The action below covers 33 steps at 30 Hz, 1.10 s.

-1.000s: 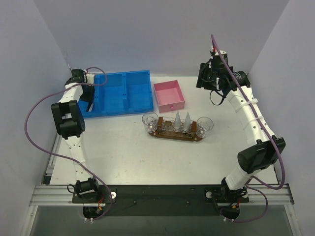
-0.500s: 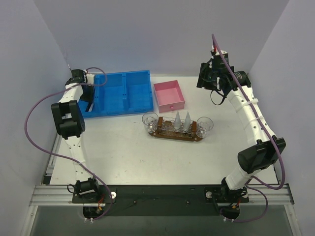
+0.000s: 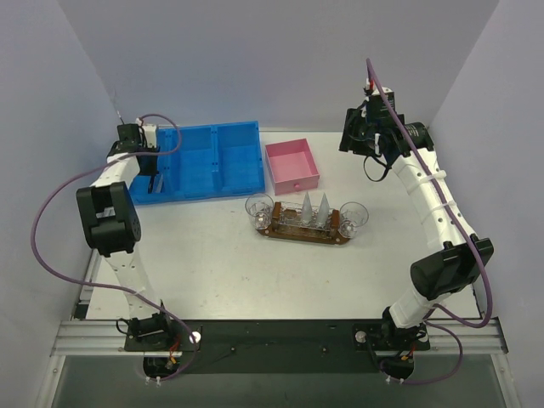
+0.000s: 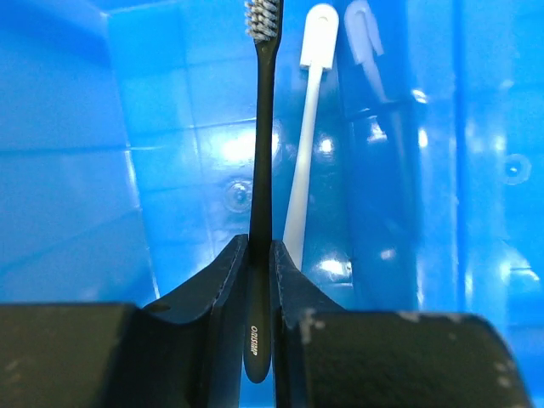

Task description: Prepare toiletry sets of a toothbrush and toothpaste on the tray

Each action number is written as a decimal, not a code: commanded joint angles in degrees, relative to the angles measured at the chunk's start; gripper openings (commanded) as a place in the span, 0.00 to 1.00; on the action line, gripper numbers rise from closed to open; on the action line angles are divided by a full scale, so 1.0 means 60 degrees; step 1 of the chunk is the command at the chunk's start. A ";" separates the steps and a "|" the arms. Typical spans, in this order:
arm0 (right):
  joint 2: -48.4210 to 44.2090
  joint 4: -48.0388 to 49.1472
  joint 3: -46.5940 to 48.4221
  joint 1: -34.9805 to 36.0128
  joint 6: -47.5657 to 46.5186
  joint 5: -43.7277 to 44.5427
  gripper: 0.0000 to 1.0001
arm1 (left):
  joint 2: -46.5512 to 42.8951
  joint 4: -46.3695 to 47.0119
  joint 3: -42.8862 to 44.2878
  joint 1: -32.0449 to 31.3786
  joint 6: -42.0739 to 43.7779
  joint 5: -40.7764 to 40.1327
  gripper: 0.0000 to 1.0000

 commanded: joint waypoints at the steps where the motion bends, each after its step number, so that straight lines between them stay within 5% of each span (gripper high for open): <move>1: 0.0095 -0.0067 0.0349 -0.0057 0.0179 -0.0363 0.50 | -0.1461 0.1426 -0.0591 -0.0037 -0.0136 -0.0204 0.00; 19: -0.0285 -0.0067 0.0144 0.0572 0.0998 -0.2179 0.50 | -0.6250 0.1940 -0.3300 -0.0972 -0.1483 0.0689 0.00; 25: -0.0315 0.0021 0.0203 0.1113 0.2038 -0.3498 0.49 | -0.8023 0.2042 -0.4370 -0.2846 -0.2697 0.2035 0.00; 33: -0.0592 0.0094 0.0232 0.2066 0.2903 -0.3982 0.50 | -0.9064 0.2013 -0.5893 -0.6084 -0.3153 0.2139 0.00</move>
